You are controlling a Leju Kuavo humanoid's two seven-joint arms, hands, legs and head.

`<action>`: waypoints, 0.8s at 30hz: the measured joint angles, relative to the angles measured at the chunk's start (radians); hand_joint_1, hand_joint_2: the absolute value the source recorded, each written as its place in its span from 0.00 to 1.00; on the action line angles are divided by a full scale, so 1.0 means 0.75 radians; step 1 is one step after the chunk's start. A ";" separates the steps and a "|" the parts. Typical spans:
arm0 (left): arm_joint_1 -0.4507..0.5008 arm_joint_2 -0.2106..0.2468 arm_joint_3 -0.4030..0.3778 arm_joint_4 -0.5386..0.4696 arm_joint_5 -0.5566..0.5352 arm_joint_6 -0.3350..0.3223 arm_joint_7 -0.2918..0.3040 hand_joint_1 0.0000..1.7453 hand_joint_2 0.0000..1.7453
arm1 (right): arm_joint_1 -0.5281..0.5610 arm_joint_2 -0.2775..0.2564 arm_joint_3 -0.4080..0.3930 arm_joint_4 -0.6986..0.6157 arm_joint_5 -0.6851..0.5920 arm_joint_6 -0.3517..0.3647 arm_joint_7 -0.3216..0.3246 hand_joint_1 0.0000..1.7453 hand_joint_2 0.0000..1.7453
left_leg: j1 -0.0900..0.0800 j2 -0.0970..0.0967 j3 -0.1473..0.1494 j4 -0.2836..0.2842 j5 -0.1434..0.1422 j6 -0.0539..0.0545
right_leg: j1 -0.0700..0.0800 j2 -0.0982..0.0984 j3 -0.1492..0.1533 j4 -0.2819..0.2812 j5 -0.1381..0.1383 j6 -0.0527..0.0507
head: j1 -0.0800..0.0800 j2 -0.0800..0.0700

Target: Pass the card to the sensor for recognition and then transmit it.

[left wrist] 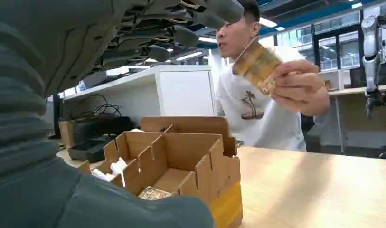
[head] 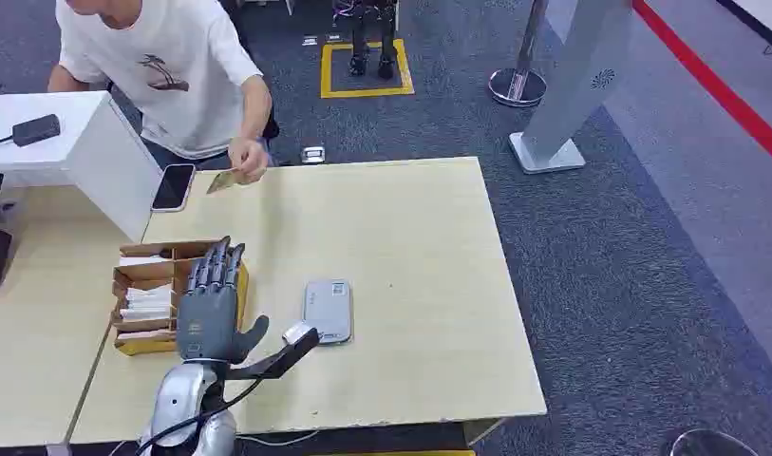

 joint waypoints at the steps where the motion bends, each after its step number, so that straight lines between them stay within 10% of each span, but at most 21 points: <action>1: 0.000 0.000 -0.001 0.000 0.000 0.000 0.000 0.00 1.00 | 0.000 0.000 0.000 0.000 0.000 0.000 0.000 0.00 0.00 | 0.000 0.000 0.000 0.000 0.000 0.000 | 0.000 0.000 0.000 0.000 0.000 0.000 | 0.000 0.000; 19: 0.000 0.001 -0.014 0.000 0.000 0.000 0.002 0.00 1.00 | 0.000 0.000 0.000 -0.001 0.000 -0.002 0.000 0.00 0.00 | 0.000 0.000 0.000 0.000 0.000 0.000 | 0.000 0.000 0.000 0.000 0.000 0.000 | 0.000 0.000; 24: -0.058 0.064 -0.028 0.007 -0.011 -0.015 0.114 0.00 1.00 | 0.002 -0.001 0.012 -0.001 0.060 -0.004 0.032 0.00 0.00 | 0.000 0.000 0.000 0.000 0.000 0.000 | 0.000 0.000 0.000 0.000 0.000 0.000 | -0.001 0.000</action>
